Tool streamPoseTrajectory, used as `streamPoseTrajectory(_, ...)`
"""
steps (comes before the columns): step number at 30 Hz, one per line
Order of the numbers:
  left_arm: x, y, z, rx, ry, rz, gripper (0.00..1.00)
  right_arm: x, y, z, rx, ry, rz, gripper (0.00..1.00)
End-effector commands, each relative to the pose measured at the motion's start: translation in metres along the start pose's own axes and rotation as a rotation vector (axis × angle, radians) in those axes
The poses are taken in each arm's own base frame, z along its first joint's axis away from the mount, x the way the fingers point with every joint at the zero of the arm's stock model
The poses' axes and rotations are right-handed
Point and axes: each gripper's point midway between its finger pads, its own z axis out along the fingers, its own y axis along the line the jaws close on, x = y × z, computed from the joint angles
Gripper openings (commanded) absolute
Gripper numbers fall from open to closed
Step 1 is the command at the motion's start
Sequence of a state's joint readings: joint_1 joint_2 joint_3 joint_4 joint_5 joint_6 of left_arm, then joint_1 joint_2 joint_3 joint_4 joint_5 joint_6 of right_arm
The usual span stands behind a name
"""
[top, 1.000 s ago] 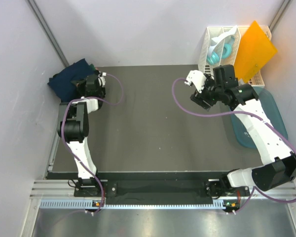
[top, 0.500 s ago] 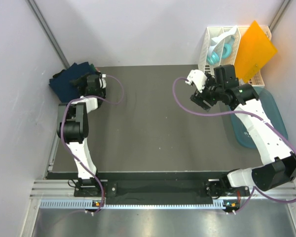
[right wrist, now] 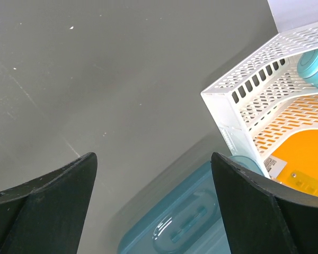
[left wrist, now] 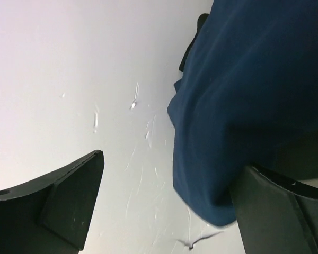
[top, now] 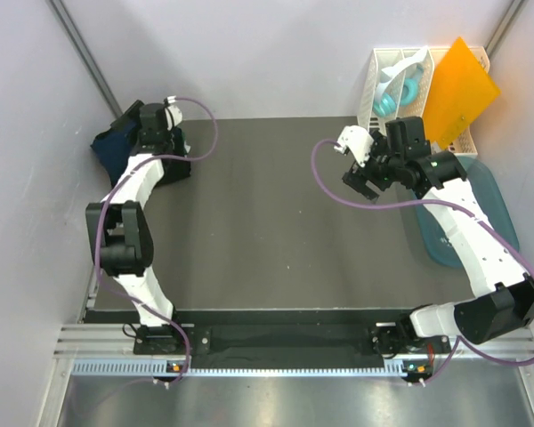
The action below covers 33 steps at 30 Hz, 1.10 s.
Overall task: Fold and stack the t-shirts
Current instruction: Put the neatly folded tshirt into the corner of the board with the left arm
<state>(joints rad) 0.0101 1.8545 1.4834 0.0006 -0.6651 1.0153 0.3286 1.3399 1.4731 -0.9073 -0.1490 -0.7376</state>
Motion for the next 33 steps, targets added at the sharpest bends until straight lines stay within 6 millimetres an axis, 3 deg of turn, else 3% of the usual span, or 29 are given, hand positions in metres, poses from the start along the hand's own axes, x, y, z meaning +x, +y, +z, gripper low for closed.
streamPoseTrajectory(1, 0.000, 0.025, -0.036, 0.059, -0.047, -0.041, 0.99, -0.010, -0.014, -0.011, 0.048, -0.032, -0.001, 0.89)
streamPoseTrajectory(2, -0.009, 0.017, -0.043, 0.076, -0.076, -0.023, 0.99, -0.011, -0.015, -0.012, 0.051, -0.034, -0.003, 0.89)
streamPoseTrajectory(4, -0.003, 0.016, -0.046, 0.060, -0.080, 0.013, 0.99, -0.012, -0.016, -0.011, 0.053, -0.039, -0.003, 0.89)
streamPoseTrajectory(10, 0.030, -0.052, -0.042, 0.220, -0.021, 0.145, 0.99, -0.020, -0.022, -0.015, 0.059, -0.050, -0.005, 0.90)
streamPoseTrajectory(15, 0.023, -0.071, -0.068, 0.458, -0.120, 0.103, 0.99, -0.023, -0.024, -0.022, 0.070, -0.052, -0.011, 0.90)
streamPoseTrajectory(16, 0.009, -0.062, -0.075, 0.478, -0.168, 0.070, 0.99, -0.021, -0.024, -0.022, 0.072, -0.048, -0.012, 0.91)
streamPoseTrajectory(17, 0.008, -0.060, -0.083, 0.512, -0.173, 0.056, 0.99, -0.019, -0.023, -0.023, 0.070, -0.042, -0.013, 0.91)
streamPoseTrajectory(18, 0.011, -0.044, -0.085, 0.514, -0.166, -0.020, 0.99, -0.020, -0.022, -0.025, 0.067, -0.047, -0.017, 0.91)
streamPoseTrajectory(19, -0.012, -0.017, -0.095, 0.515, -0.249, -0.090, 0.99, -0.019, -0.018, -0.028, 0.052, -0.044, -0.017, 0.91)
streamPoseTrajectory(20, -0.007, -0.010, -0.108, 0.572, -0.246, -0.127, 0.99, -0.019, -0.014, -0.029, 0.034, -0.046, -0.023, 0.92)
streamPoseTrajectory(22, -0.030, 0.034, -0.141, 0.594, -0.356, -0.262, 0.99, -0.020, 0.001, -0.036, -0.040, -0.053, -0.023, 0.94)
streamPoseTrajectory(23, -0.040, 0.036, -0.160, 0.658, -0.410, -0.299, 0.99, -0.022, 0.007, -0.038, -0.059, -0.054, -0.010, 0.95)
streamPoseTrajectory(27, -0.039, 0.029, -0.233, 0.896, -0.454, -0.479, 0.99, -0.029, 0.015, -0.044, -0.069, -0.056, 0.095, 1.00)
streamPoseTrajectory(29, -0.028, 0.019, -0.243, 0.924, -0.416, -0.534, 0.99, -0.033, 0.018, -0.049, -0.070, -0.068, 0.125, 1.00)
streamPoseTrajectory(30, -0.022, 0.028, -0.255, 0.895, -0.416, -0.588, 0.99, -0.035, 0.015, -0.057, -0.040, -0.078, 0.134, 1.00)
streamPoseTrajectory(32, -0.008, 0.025, -0.252, 0.840, -0.363, -0.646, 0.99, -0.040, 0.009, -0.065, 0.008, -0.099, 0.161, 1.00)
streamPoseTrajectory(33, 0.003, 0.036, -0.256, 0.768, -0.347, -0.689, 0.99, -0.040, 0.002, -0.073, 0.054, -0.100, 0.172, 1.00)
